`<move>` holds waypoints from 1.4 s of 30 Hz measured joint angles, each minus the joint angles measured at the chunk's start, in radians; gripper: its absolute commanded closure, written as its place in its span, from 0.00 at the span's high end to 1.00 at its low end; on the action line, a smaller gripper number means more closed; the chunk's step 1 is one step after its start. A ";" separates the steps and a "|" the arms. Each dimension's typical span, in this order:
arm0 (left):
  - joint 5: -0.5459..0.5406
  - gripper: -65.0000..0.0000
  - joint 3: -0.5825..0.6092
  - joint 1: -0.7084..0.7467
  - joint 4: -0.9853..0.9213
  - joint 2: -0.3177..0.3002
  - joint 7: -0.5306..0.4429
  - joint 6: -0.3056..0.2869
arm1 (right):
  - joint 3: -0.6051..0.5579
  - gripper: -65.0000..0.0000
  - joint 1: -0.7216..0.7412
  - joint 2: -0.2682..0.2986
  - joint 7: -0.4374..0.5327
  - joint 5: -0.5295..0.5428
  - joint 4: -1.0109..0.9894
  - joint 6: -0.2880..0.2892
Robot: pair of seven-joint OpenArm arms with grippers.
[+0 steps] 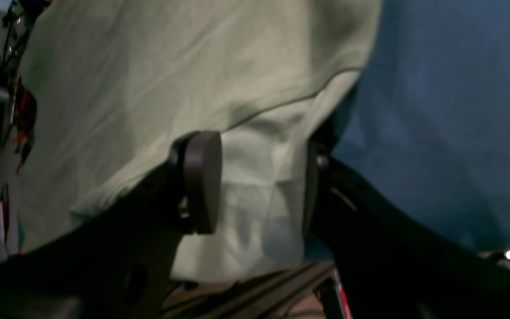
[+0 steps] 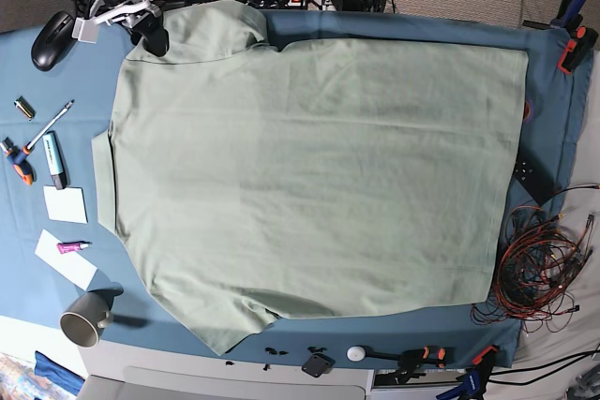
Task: Fold the T-shirt properly
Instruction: 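Move both grippers toward the shoulder corners of the green T-shirt, then grasp the shirt's shoulder edges with both grippers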
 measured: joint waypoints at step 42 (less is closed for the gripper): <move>-0.211 0.35 -0.404 -0.257 0.020 -0.077 0.187 0.178 | 0.001 0.00 -0.044 0.000 -0.071 -0.029 0.006 0.012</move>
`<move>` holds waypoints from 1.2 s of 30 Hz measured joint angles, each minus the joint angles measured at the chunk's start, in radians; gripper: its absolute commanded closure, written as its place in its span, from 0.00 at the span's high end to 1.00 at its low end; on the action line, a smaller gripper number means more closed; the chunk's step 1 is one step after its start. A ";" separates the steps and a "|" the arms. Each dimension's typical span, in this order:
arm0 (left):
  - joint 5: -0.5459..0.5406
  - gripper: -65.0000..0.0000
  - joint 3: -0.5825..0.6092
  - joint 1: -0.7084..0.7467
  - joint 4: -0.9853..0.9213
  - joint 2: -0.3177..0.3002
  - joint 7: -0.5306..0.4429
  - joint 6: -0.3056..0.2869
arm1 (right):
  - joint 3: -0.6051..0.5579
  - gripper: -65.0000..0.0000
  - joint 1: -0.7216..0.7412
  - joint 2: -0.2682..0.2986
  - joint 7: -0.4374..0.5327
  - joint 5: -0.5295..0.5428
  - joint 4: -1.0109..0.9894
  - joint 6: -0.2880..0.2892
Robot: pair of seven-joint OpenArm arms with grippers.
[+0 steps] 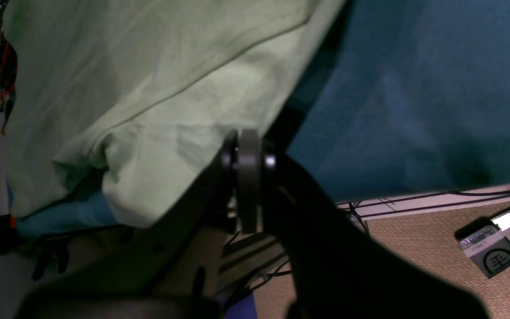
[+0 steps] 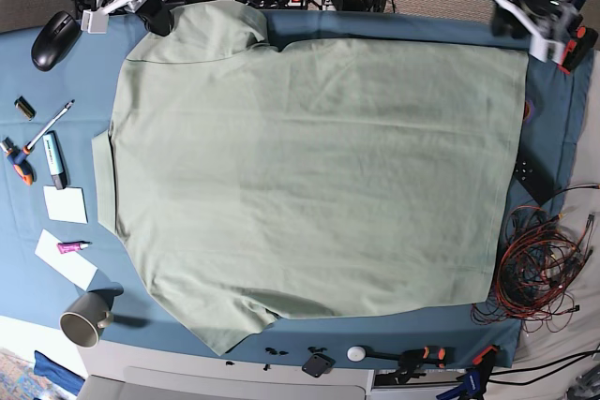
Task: Fold the T-shirt properly
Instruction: 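Grasp the shirt's shoulder edges with both grippers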
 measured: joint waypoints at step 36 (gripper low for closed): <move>-0.411 0.34 -0.140 -0.225 -0.349 -0.112 0.214 -0.238 | 0.000 0.00 0.000 0.000 0.004 -0.004 0.000 0.000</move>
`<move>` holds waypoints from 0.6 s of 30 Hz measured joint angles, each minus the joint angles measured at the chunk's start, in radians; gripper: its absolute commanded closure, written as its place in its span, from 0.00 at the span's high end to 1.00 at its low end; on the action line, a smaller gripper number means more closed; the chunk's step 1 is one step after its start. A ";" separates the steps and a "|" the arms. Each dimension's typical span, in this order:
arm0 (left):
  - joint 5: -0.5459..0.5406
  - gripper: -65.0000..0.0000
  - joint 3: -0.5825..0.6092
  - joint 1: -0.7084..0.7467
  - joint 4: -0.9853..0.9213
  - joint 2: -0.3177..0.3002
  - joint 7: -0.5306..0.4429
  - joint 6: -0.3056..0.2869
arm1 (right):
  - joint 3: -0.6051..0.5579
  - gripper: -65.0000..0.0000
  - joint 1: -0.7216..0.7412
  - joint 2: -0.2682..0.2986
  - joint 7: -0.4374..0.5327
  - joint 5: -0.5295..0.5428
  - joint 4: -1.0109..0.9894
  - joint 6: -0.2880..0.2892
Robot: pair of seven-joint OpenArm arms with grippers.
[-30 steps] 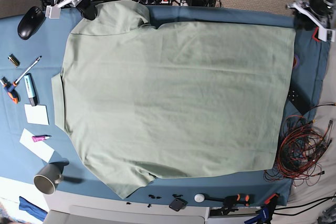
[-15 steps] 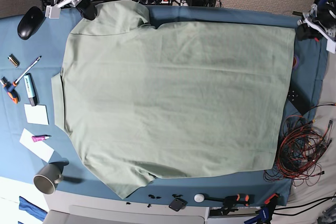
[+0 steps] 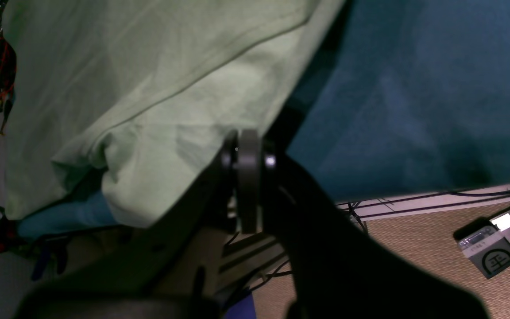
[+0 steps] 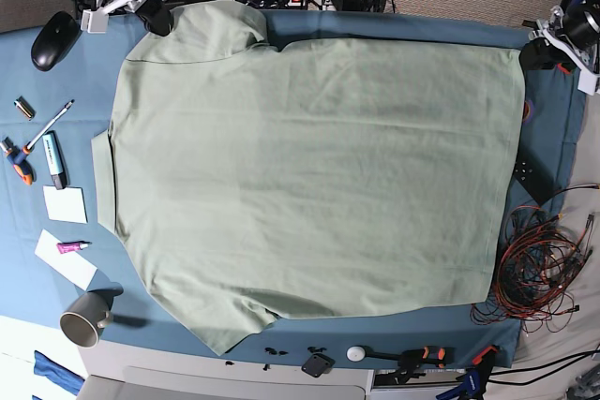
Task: Fold the T-shirt properly
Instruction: 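Grasp the shirt's shoulder edges with both grippers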
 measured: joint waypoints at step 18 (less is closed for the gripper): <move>-0.007 0.34 0.000 0.000 0.000 0.021 -0.029 0.000 | 0.000 0.00 0.000 0.000 0.001 0.000 0.000 0.000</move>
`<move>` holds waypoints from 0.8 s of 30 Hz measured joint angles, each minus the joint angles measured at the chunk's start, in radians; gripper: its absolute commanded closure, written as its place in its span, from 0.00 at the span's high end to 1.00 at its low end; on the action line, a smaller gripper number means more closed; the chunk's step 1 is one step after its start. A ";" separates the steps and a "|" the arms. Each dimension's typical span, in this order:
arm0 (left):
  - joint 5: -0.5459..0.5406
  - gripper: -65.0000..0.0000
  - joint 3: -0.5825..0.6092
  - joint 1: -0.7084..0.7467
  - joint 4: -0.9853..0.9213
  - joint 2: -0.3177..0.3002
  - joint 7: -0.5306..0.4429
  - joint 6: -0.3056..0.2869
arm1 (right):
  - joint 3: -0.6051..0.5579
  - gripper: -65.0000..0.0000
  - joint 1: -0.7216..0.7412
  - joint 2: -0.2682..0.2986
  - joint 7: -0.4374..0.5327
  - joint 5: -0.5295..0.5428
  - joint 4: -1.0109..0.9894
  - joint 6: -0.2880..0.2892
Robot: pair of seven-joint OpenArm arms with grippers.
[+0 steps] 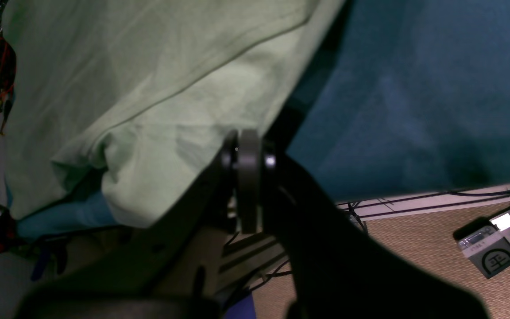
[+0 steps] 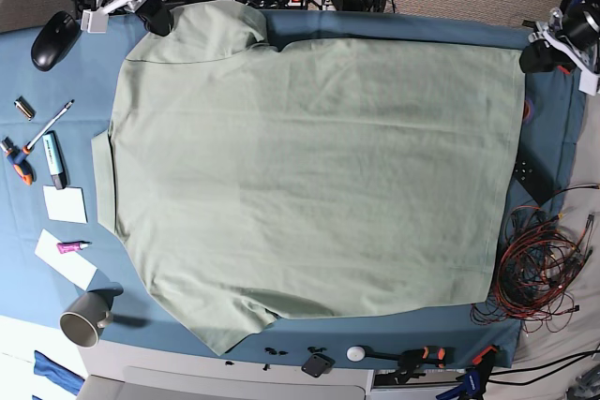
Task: Fold the T-shirt properly
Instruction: 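Grasp the shirt's shoulder edges with both grippers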
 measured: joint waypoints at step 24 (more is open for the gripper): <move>0.086 0.34 0.161 -0.008 0.009 0.047 -0.136 0.017 | 0.000 0.00 0.000 0.000 0.001 -0.003 0.000 0.000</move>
